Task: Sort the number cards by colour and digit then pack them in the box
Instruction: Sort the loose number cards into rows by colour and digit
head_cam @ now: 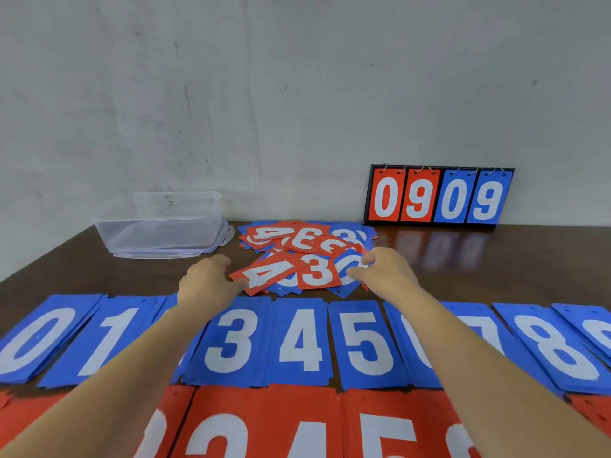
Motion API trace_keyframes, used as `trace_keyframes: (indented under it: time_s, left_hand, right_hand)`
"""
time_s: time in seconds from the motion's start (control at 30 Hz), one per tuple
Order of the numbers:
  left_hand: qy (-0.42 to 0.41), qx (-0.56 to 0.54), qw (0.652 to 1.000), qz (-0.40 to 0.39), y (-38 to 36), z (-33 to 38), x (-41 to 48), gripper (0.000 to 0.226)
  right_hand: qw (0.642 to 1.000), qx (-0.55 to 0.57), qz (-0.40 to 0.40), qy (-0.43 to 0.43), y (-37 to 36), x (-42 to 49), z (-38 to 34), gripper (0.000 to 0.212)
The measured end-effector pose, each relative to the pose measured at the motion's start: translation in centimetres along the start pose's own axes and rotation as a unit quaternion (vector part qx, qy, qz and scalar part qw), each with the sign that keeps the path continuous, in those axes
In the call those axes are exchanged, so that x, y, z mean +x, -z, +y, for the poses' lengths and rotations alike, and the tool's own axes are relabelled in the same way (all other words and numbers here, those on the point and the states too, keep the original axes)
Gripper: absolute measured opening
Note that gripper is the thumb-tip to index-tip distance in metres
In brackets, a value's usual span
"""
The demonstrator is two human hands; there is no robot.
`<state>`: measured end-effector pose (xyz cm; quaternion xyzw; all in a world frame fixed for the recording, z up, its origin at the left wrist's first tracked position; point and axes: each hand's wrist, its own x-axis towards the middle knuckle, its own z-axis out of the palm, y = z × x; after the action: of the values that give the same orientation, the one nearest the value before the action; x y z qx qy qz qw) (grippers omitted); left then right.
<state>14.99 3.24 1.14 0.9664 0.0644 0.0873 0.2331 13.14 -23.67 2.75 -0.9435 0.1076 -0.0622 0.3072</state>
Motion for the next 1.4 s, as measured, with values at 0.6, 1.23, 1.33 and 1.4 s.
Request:
trace_keyframes:
  time_s: [0.6, 1.23, 1.33, 1.4]
  left_hand:
    - [-0.006, -0.020, 0.998, -0.055, -2.4, -2.2, 5.5, 0.072]
    - [0.021, -0.060, 0.996, -0.062, -1.8, 0.2, 5.8, 0.027]
    - [0.040, -0.164, 0.985, -0.043, -0.7, 0.8, 4.9, 0.009]
    - [0.064, -0.238, 0.969, -0.033, 0.4, 0.8, 4.2, 0.012]
  right_hand:
    - [0.984, -0.081, -0.085, -0.136, -6.3, 5.8, -4.1, 0.063]
    - [0.931, 0.297, -0.060, -0.204, 1.6, 2.3, -3.7, 0.018]
    - [0.933, 0.303, -0.059, -0.185, 2.4, 1.7, -3.3, 0.017]
    - [0.936, 0.301, -0.064, -0.174, 2.7, 1.4, -3.1, 0.020]
